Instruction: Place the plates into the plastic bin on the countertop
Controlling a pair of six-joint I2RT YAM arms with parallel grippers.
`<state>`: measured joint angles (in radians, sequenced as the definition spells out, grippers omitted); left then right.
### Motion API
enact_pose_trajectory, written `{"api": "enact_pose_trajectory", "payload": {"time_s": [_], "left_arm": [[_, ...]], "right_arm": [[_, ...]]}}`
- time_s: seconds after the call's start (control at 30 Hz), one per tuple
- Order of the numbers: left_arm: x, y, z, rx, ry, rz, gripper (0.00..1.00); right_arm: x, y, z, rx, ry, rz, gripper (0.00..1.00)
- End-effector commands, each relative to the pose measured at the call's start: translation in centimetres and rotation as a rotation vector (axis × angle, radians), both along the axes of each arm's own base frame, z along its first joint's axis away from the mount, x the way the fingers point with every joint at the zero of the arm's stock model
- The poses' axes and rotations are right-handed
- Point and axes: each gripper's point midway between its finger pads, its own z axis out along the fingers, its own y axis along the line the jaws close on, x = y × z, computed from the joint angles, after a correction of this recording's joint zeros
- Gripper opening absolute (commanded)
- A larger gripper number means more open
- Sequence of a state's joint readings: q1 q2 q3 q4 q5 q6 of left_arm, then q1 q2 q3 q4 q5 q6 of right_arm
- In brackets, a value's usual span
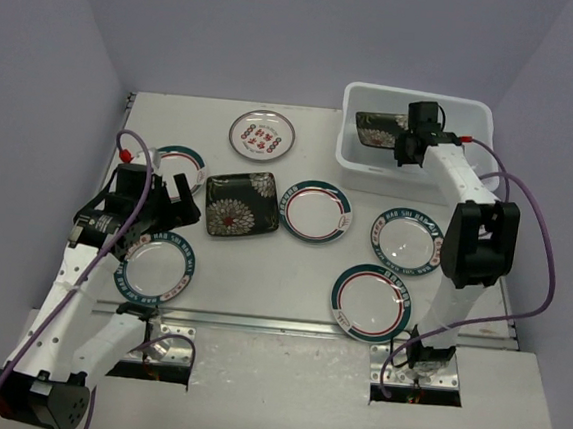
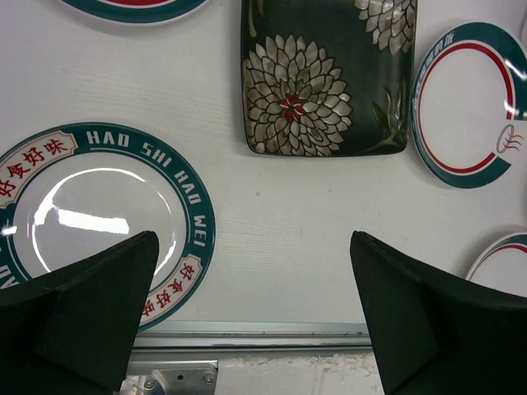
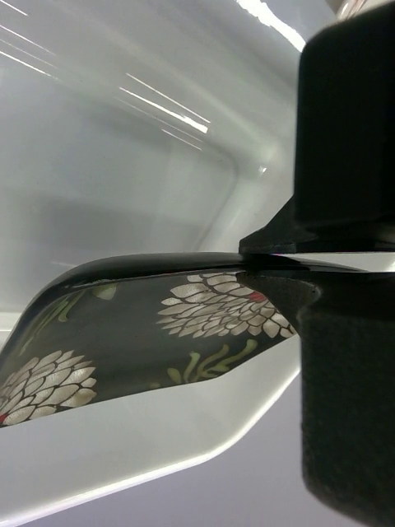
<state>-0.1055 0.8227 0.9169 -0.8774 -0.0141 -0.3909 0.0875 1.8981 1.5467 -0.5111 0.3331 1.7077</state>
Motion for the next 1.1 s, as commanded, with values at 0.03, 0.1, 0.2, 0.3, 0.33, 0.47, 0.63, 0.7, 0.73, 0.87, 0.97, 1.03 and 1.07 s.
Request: {"api": "enact_pose_trajectory", "payload": {"time_s": [0.03, 0.1, 0.2, 0.3, 0.33, 0.47, 0.63, 0.7, 0.73, 0.87, 0.97, 1.03, 1.07], "left_arm": [[0.2, -0.4, 0.3, -0.014, -0.020, -0.008, 1.00], [0.2, -0.4, 0.0, -0.013, -0.011, -0.008, 1.00], [0.2, -0.4, 0.1, -0.016, -0.007, -0.006, 1.00], [0.1, -0.4, 0.1, -0.015, -0.008, -0.005, 1.00], [0.1, -0.4, 0.0, -0.015, -0.004, -0.005, 1.00], [0.1, -0.4, -0.2, -0.015, 0.004, -0.001, 1.00], [0.4, 0.1, -1.4, -0.012, 0.062, 0.058, 1.00], [0.7, 0.0, -2.2, -0.019, 0.101, 0.076, 1.00], [1.0, 0.0, -2.4, -0.020, 0.115, 0.085, 1.00], [2.2, 0.2, -3.0, -0.020, 0.141, 0.120, 1.00], [3.7, 0.1, -3.9, -0.011, 0.171, 0.121, 1.00], [4.7, -0.2, -4.3, -0.013, 0.180, 0.111, 1.00], [5.4, -0.3, -4.9, -0.013, 0.198, 0.102, 1.00]], "right_arm": [[5.1, -0.4, 6.3, 0.007, -0.235, -0.070, 0.00], [5.3, -0.2, 5.0, 0.035, -0.206, -0.090, 0.00], [5.7, -0.3, 4.1, 0.042, -0.187, -0.105, 0.00], [6.2, -0.3, 3.1, 0.050, -0.174, -0.114, 0.05], [6.3, -0.2, 2.8, 0.056, -0.170, -0.116, 0.11], [6.3, 0.3, 2.2, 0.079, -0.149, -0.100, 0.56], [5.2, 0.8, 2.4, 0.092, -0.087, -0.078, 0.78], [4.6, 0.7, 2.7, 0.076, -0.048, -0.066, 0.82], [4.4, 0.7, 3.2, 0.072, -0.040, -0.056, 0.84], [2.7, 1.2, 4.0, 0.086, -0.018, -0.019, 0.91], [2.8, 2.4, 5.9, 0.075, -0.102, 0.101, 0.95], [3.4, 3.5, 8.2, 0.070, -0.197, 0.185, 0.98], [3.9, 4.8, 10.3, 0.077, -0.268, 0.273, 0.99]]}}
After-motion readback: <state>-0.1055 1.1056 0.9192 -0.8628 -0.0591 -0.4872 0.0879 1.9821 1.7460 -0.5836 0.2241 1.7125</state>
